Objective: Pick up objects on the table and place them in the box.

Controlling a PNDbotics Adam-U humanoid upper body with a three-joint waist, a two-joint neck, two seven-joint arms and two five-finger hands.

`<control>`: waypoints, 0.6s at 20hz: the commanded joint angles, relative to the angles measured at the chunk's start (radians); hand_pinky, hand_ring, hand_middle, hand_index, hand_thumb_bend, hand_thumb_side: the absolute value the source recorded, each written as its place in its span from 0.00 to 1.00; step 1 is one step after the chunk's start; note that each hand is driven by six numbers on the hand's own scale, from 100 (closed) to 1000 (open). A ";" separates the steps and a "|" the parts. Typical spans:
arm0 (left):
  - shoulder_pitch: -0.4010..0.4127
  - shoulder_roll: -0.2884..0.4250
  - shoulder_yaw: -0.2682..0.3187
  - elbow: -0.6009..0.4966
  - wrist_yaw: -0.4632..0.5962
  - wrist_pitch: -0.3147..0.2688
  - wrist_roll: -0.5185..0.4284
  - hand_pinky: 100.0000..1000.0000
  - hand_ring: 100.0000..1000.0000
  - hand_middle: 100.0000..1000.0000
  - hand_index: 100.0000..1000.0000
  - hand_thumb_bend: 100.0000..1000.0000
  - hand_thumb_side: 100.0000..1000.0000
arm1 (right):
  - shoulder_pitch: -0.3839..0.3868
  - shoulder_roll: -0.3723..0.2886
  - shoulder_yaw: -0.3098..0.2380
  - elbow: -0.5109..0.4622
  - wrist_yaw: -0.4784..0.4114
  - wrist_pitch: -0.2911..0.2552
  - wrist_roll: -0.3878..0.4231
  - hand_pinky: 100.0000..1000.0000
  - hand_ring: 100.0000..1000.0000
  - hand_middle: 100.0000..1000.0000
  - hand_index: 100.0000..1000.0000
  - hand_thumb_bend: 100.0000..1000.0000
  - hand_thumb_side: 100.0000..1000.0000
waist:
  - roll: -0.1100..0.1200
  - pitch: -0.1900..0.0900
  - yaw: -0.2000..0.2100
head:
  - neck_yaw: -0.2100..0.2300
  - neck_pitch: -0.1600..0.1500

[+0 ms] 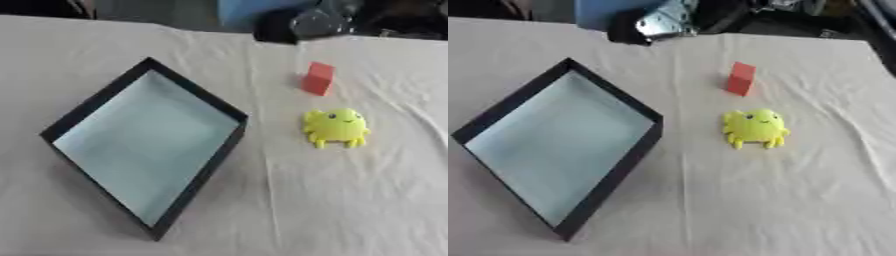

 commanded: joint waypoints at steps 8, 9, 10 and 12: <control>-0.007 0.011 0.000 -0.015 -0.003 0.000 0.004 0.78 0.54 0.77 0.75 0.34 0.63 | -0.012 0.118 0.070 -0.009 0.101 0.068 0.068 0.78 0.58 0.38 0.59 0.34 0.08 | 0.007 -0.008 0.010 | -0.012 -0.001; -0.007 0.010 0.000 -0.015 -0.003 0.000 0.004 0.78 0.54 0.77 0.75 0.34 0.63 | -0.006 0.128 0.075 -0.009 0.116 0.073 0.075 0.78 0.58 0.38 0.59 0.34 0.08 | 0.007 -0.007 0.011 | -0.012 -0.001; -0.007 0.009 0.000 -0.015 -0.003 0.000 0.004 0.78 0.54 0.77 0.75 0.34 0.63 | 0.001 0.140 0.081 -0.007 0.132 0.078 0.082 0.78 0.58 0.38 0.59 0.34 0.08 | 0.007 -0.006 0.013 | -0.012 -0.001; -0.008 0.007 0.000 -0.016 -0.002 0.000 0.004 0.78 0.54 0.77 0.75 0.34 0.63 | 0.012 0.167 0.100 0.012 0.167 0.080 0.099 0.78 0.58 0.38 0.59 0.34 0.08 | 0.008 -0.003 0.017 | -0.013 -0.001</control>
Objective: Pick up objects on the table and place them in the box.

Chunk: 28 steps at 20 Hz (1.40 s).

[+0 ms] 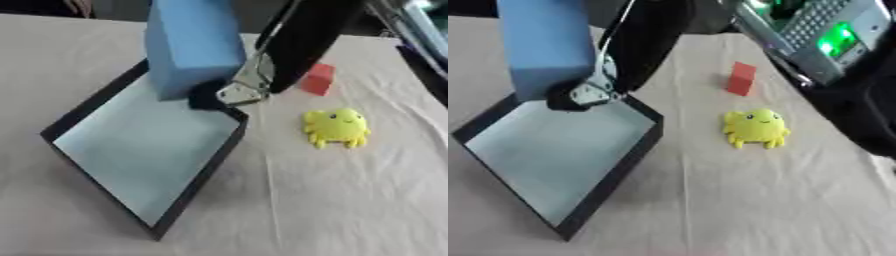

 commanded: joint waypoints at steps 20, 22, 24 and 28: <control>-0.022 -0.006 -0.001 -0.019 0.001 0.001 0.000 0.78 0.54 0.77 0.75 0.35 0.63 | 0.064 0.272 0.129 0.418 0.403 -0.230 0.002 0.78 0.61 0.44 0.64 0.36 0.09 | 0.005 0.016 0.039 | -0.027 -0.001; -0.023 -0.007 -0.001 -0.020 0.001 0.001 0.000 0.78 0.54 0.77 0.75 0.35 0.63 | 0.073 0.282 0.128 0.449 0.429 -0.260 -0.004 0.78 0.62 0.46 0.66 0.36 0.09 | 0.005 0.018 0.040 | -0.028 -0.001; -0.025 -0.007 -0.001 -0.020 0.001 0.001 -0.001 0.78 0.54 0.77 0.75 0.35 0.63 | 0.082 0.290 0.131 0.476 0.450 -0.296 0.005 0.79 0.65 0.50 0.69 0.35 0.07 | 0.005 0.020 0.042 | -0.029 -0.001; -0.025 -0.009 -0.001 -0.018 0.002 0.001 -0.002 0.78 0.54 0.77 0.75 0.35 0.63 | 0.089 0.294 0.134 0.494 0.467 -0.388 0.044 0.86 0.81 0.70 0.86 0.41 0.23 | 0.006 0.022 0.042 | -0.027 -0.001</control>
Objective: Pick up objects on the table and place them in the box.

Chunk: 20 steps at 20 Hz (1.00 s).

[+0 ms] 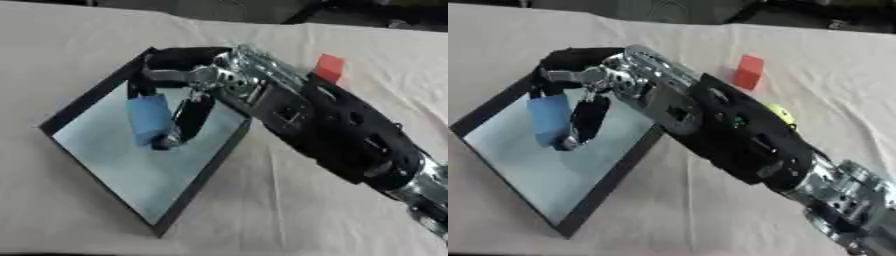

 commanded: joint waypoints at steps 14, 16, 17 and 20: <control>-0.008 0.008 0.001 -0.016 0.001 -0.001 -0.006 0.78 0.54 0.77 0.75 0.35 0.63 | -0.001 -0.008 -0.049 0.006 0.052 -0.137 0.021 0.92 0.91 0.79 0.93 0.53 0.33 | 0.012 -0.015 -0.005 | 0.003 -0.001; -0.007 0.008 0.001 -0.016 0.001 -0.001 -0.005 0.78 0.54 0.77 0.75 0.35 0.63 | 0.005 -0.019 -0.062 -0.015 0.032 -0.125 0.012 0.92 0.90 0.79 0.93 0.52 0.32 | 0.013 -0.016 -0.006 | 0.004 -0.001; -0.006 0.008 0.002 -0.015 0.000 0.000 -0.005 0.78 0.54 0.77 0.75 0.35 0.63 | 0.008 -0.029 -0.072 -0.032 0.019 -0.117 0.006 0.91 0.90 0.78 0.92 0.50 0.31 | 0.013 -0.016 -0.008 | 0.006 -0.001; -0.004 0.009 0.003 -0.014 -0.001 -0.001 -0.004 0.78 0.54 0.77 0.75 0.35 0.63 | 0.023 -0.074 -0.114 -0.103 -0.033 -0.080 -0.018 0.90 0.87 0.76 0.90 0.45 0.26 | 0.014 -0.017 -0.014 | 0.008 -0.001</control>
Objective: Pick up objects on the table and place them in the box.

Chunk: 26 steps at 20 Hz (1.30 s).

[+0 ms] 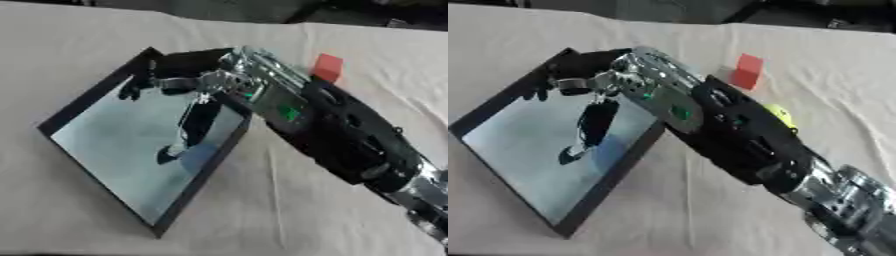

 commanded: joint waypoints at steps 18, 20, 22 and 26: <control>0.008 0.031 0.015 -0.014 -0.007 -0.005 0.014 0.79 0.54 0.77 0.76 0.35 0.63 | 0.179 -0.520 -0.336 -0.118 -0.229 0.132 -0.138 0.91 0.88 0.77 0.91 0.46 0.28 | 0.025 -0.020 -0.038 | 0.009 -0.001; 0.008 0.031 0.016 -0.013 -0.007 -0.006 0.015 0.79 0.54 0.77 0.76 0.35 0.63 | 0.180 -0.532 -0.348 -0.075 -0.226 0.106 -0.143 0.91 0.88 0.76 0.91 0.46 0.27 | 0.032 -0.018 -0.041 | 0.011 -0.001; 0.008 0.030 0.016 -0.013 -0.007 -0.007 0.015 0.79 0.54 0.77 0.76 0.35 0.63 | 0.179 -0.541 -0.351 -0.042 -0.215 0.089 -0.161 0.91 0.87 0.76 0.91 0.46 0.28 | 0.037 -0.015 -0.044 | 0.011 -0.001; 0.007 0.027 0.014 -0.012 -0.006 -0.007 0.014 0.79 0.54 0.77 0.76 0.35 0.63 | 0.172 -0.540 -0.346 0.022 -0.189 0.067 -0.157 0.91 0.88 0.77 0.91 0.47 0.30 | 0.045 -0.012 -0.049 | 0.005 -0.001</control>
